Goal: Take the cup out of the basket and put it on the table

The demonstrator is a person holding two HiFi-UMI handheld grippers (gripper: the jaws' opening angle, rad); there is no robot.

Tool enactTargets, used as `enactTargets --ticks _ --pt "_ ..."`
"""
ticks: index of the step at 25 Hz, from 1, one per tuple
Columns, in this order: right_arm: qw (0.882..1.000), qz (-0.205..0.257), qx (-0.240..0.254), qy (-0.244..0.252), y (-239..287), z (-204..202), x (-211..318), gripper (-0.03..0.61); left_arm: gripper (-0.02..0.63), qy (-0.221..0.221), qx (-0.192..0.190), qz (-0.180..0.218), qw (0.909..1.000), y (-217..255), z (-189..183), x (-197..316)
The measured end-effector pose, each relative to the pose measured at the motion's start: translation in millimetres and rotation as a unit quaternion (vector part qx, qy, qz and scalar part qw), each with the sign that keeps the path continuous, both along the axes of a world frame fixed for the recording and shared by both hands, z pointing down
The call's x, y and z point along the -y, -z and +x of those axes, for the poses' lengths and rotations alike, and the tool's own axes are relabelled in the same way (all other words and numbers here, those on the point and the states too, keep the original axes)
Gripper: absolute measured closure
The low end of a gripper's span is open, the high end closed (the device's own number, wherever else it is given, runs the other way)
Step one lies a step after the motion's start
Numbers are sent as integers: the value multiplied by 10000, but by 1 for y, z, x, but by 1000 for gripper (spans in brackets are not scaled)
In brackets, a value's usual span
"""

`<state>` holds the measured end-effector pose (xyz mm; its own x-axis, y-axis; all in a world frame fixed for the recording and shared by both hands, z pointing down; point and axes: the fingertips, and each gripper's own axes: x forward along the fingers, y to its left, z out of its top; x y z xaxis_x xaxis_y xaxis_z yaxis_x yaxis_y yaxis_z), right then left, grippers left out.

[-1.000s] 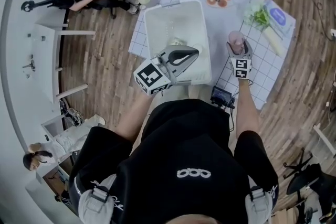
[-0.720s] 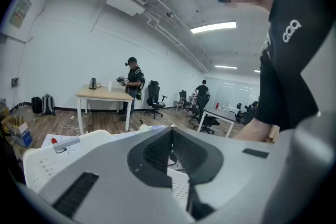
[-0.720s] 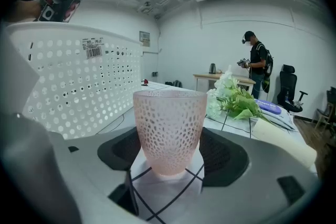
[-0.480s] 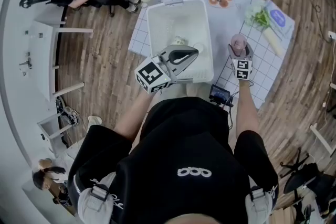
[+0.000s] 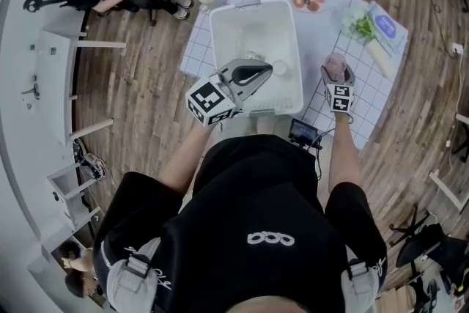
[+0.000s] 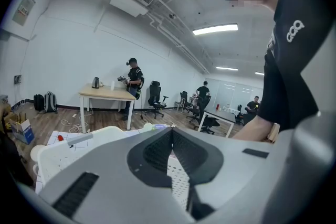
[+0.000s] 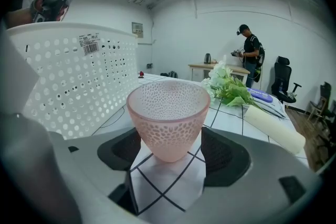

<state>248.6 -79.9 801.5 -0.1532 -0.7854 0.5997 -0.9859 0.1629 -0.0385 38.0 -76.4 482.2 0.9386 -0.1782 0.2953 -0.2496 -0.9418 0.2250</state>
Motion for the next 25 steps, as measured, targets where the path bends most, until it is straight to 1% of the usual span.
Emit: enactTargets --ticks 4,8,11,15,18,19,22,25 --pt "9999 -52 -5 -138 8 3 -14 241 604 58 -81 -12 9999 3 -17 6" --pt "9998 -147 -23 -166 21 5 -39 241 604 29 -165 -44 9998 2 -31 12" --pt "9995 -139 -64 -285 40 5 -63 241 604 25 -282 -15 9996 7 -40 17" --pt "9988 99 -59 -472 90 -4 -84 242 604 105 -480 88 9988 19 -59 27" --pt "9971 530 -12 -548 149 -23 -81 247 604 201 -602 175 9978 27 -74 36" --pt "9960 722 -4 -530 171 -31 -76 262 604 232 -637 196 9975 29 -79 38" --pt "9910 1314 -22 -272 237 -67 -52 377 604 296 -705 257 9967 34 -94 45" --pt "9828 1844 -28 98 293 -106 -24 464 604 339 -742 332 9961 37 -106 50"
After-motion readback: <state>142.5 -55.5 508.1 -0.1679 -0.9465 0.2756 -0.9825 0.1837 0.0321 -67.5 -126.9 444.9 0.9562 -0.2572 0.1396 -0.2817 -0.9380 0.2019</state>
